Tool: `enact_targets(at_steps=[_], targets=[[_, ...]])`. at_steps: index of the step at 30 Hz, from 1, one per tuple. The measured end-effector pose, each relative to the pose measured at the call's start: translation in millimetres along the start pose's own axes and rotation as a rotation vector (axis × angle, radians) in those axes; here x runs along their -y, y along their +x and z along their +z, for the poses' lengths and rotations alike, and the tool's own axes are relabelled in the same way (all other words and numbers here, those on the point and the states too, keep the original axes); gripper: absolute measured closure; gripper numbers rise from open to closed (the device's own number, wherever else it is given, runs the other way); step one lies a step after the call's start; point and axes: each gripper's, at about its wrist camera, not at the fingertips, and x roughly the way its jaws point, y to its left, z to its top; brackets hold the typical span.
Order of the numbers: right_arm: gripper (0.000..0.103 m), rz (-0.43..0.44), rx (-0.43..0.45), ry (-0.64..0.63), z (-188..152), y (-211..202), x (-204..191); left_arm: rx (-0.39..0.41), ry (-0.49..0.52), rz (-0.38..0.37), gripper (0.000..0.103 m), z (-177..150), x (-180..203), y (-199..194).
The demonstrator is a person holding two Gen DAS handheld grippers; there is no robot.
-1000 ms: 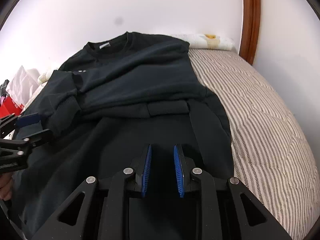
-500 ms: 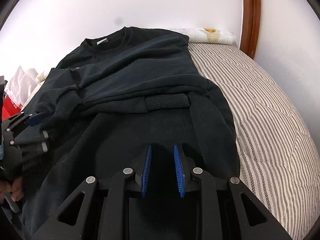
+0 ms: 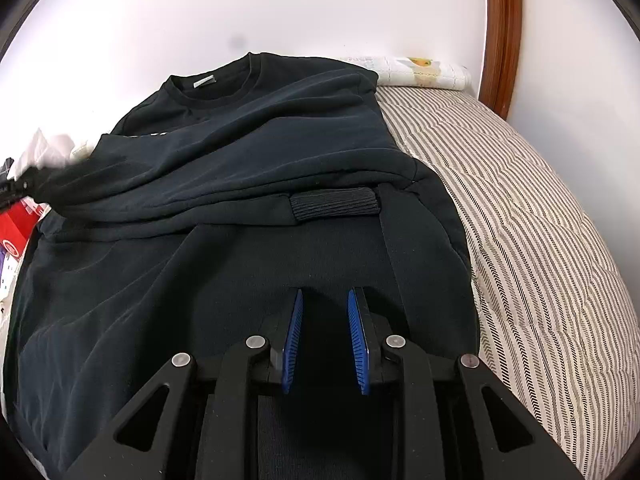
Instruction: Fold small clothes
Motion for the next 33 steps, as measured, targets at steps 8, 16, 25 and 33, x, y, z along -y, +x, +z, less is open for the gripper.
enact_targets(at_steps=[8, 16, 25, 33], targets=[[0.079, -0.002, 0.0, -0.004, 0.1, 0.7, 1.0, -0.086, -0.099, -0.062, 0.053, -9.4, -46.3, 25.4], [0.077, -0.028, -0.008, -0.018, 0.6, -1.8, -3.2, -0.062, -0.007, 0.04, 0.097, -15.6, -26.9, 40.5], [0.061, -0.068, 0.127, -0.013, 46.5, -35.5, 6.1, 0.07, 0.003, 0.089, 0.097, 8.5, -41.1, 6.1], [0.062, -0.167, -0.041, 0.01, 62.0, 35.9, 30.0, -0.04, -0.009, 0.119, 0.094, -10.7, -42.0, 29.9]])
